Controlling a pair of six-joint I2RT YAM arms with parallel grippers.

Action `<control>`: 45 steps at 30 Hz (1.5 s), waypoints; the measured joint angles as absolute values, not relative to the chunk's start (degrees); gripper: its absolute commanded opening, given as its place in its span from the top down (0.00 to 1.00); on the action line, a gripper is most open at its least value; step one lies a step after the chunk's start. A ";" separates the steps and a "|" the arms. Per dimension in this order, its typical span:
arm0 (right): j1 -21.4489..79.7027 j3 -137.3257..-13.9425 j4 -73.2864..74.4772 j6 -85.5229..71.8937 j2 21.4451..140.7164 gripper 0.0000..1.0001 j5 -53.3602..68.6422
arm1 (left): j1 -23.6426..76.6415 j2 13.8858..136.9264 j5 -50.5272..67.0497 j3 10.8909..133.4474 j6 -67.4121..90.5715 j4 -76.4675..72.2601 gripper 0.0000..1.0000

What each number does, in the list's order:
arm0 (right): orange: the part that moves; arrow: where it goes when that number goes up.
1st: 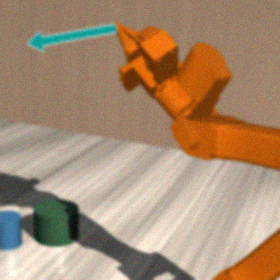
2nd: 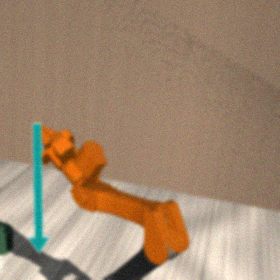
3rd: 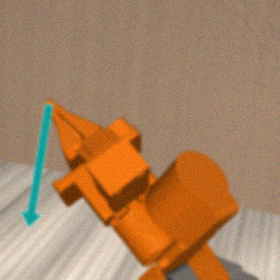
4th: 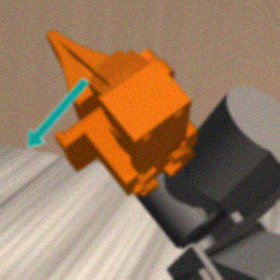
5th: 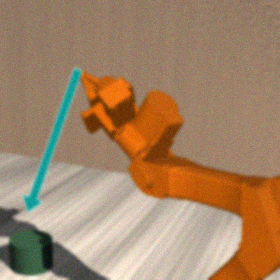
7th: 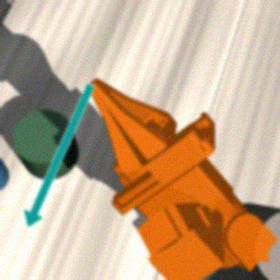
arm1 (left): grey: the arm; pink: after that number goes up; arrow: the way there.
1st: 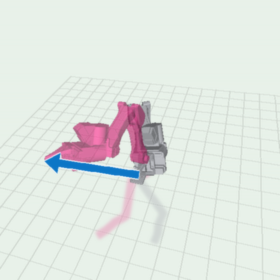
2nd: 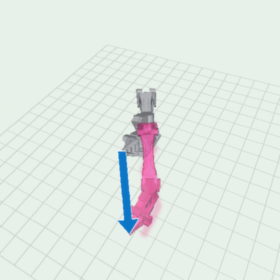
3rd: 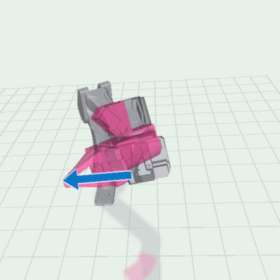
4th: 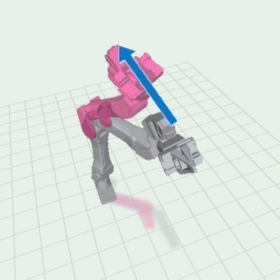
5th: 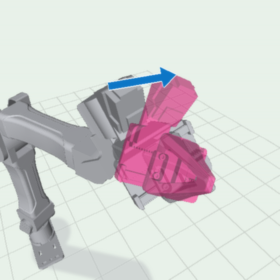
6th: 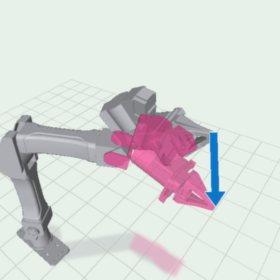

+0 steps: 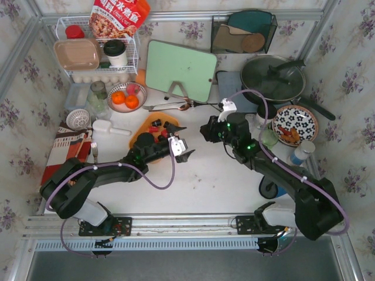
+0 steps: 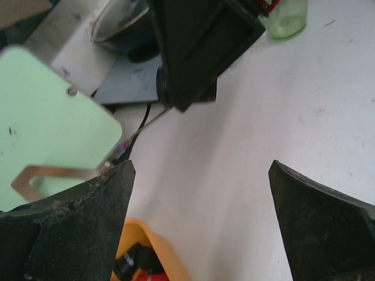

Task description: Mix the coffee capsules in the storage basket

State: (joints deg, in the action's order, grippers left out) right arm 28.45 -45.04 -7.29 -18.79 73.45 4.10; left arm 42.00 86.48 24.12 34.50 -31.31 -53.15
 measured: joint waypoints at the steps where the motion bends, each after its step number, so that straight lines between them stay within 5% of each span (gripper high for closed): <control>1: 28.97 -44.51 -7.20 -19.22 72.31 0.70 4.91 | 42.63 86.63 24.56 34.79 -32.21 -53.28 0.01; 16: 34.04 -39.33 -7.33 -25.04 65.45 0.70 10.83 | 47.64 88.40 22.33 39.59 -35.92 -52.40 0.10; 23: 34.13 -39.20 -8.27 -25.63 64.40 0.69 11.49 | 48.10 88.77 21.32 40.14 -36.64 -51.42 0.37; 28: 34.17 -38.68 -8.60 -25.85 64.03 0.67 11.44 | 48.69 89.08 20.93 39.79 -36.97 -51.92 0.44; 37: 34.26 -38.13 -8.91 -26.28 64.03 0.48 12.03 | 48.75 88.03 20.64 37.74 -36.75 -52.62 0.60; 45: 34.11 -38.17 -7.31 -25.30 62.65 0.32 10.48 | 47.92 86.78 18.98 38.54 -34.48 -50.54 0.65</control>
